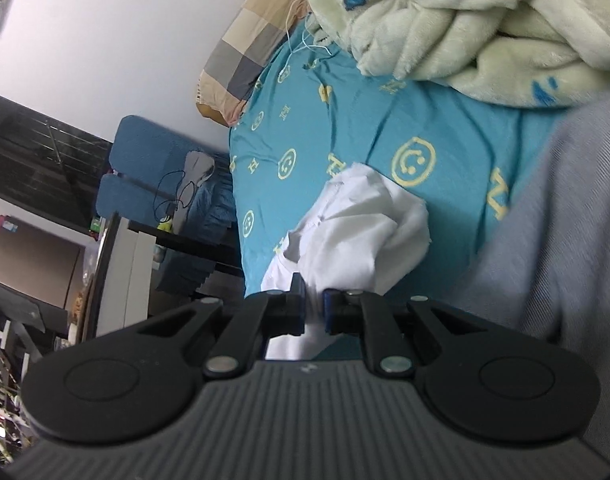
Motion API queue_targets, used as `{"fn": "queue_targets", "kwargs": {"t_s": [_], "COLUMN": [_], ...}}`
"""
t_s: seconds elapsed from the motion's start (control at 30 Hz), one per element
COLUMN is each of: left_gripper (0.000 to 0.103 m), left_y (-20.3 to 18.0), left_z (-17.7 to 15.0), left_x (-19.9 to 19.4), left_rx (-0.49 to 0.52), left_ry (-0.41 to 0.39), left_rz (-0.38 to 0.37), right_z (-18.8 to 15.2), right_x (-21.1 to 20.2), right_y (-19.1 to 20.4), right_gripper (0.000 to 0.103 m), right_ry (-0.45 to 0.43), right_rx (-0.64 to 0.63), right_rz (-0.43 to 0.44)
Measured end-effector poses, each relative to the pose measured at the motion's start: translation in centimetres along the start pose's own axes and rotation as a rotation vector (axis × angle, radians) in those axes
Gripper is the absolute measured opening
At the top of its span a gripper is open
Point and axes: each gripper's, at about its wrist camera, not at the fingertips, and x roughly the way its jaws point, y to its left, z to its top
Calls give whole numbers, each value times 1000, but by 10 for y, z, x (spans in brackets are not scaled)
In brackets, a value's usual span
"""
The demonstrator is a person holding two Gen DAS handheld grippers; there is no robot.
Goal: Fold clothes
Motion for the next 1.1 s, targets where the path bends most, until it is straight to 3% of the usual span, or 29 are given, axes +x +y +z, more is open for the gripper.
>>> {"fn": "queue_targets", "kwargs": {"t_s": [0.4, 0.7, 0.93, 1.07, 1.1], "left_gripper": [5, 6, 7, 13, 16], "left_y": [-27, 4, 12, -2, -7], "left_z": [103, 157, 164, 155, 151], "left_x": [147, 261, 289, 283, 280], "left_rx": [-8, 32, 111, 255, 296], "left_ry": [35, 106, 112, 96, 87], "left_rz": [101, 183, 222, 230, 229], "right_z": [80, 116, 121, 121, 120], "right_x": [133, 250, 285, 278, 275], "right_y": [14, -18, -32, -26, -23], "right_gripper": [12, 12, 14, 17, 24], "right_ry": [67, 159, 200, 199, 194], "right_rx": [55, 101, 36, -57, -78], "right_rz": [-87, -170, -185, -142, -122]}}
